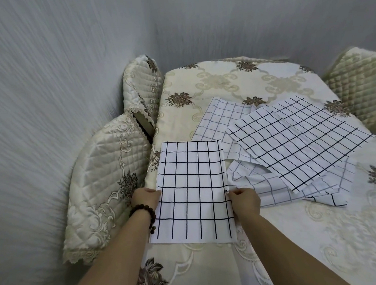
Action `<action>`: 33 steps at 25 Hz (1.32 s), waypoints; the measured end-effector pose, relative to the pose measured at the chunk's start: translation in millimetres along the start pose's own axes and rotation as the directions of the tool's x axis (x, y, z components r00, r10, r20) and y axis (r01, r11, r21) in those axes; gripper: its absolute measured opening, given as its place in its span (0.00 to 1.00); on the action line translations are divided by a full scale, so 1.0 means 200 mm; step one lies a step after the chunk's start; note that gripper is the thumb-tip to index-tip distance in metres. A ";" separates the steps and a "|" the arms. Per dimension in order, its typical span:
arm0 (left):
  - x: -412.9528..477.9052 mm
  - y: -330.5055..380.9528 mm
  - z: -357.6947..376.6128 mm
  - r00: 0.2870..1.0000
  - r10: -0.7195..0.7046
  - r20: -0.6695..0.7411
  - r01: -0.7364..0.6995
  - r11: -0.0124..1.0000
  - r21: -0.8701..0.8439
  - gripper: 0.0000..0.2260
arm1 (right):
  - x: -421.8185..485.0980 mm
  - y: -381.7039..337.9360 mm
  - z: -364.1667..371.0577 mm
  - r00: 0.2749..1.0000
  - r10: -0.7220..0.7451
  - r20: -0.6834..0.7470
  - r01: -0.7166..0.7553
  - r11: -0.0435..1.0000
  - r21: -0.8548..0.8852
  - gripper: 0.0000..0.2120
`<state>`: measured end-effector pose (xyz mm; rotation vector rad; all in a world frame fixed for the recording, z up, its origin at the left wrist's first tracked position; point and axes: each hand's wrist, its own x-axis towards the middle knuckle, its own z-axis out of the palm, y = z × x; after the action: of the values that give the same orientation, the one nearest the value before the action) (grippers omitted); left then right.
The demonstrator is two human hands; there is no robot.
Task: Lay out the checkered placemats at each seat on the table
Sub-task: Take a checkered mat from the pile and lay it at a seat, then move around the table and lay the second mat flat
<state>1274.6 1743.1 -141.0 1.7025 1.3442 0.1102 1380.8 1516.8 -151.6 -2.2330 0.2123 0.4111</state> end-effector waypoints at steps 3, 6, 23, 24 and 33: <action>-0.03 0.00 -0.02 1.000 0.013 -0.020 -0.013 1.000 0.012 0.09 | -0.01 0.01 -0.02 1.000 0.010 0.008 -0.010 1.000 -0.010 0.16; -0.10 0.01 -0.06 0.997 0.052 -0.050 -0.052 0.999 0.002 0.09 | -0.04 0.03 -0.04 0.998 0.056 0.030 -0.058 0.996 0.072 0.19; -1.25 0.11 0.33 0.736 0.428 0.525 -0.135 0.852 -0.506 0.12 | -0.76 0.56 -0.93 0.951 0.199 -0.236 0.023 0.715 0.698 0.12; -1.32 0.11 0.38 0.700 0.442 0.561 -0.143 0.856 -0.496 0.12 | -0.80 0.63 -0.98 0.937 0.221 -0.269 0.035 0.709 0.704 0.12; -2.00 0.02 0.88 0.314 0.423 0.850 -0.238 0.902 -0.361 0.11 | -1.26 1.31 -1.46 0.650 0.545 -0.530 0.146 0.594 0.791 0.09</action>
<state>1219.1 1317.7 -58.5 1.4485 0.0881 -0.4465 1135.1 1129.4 -73.1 -1.3208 0.9398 -0.4720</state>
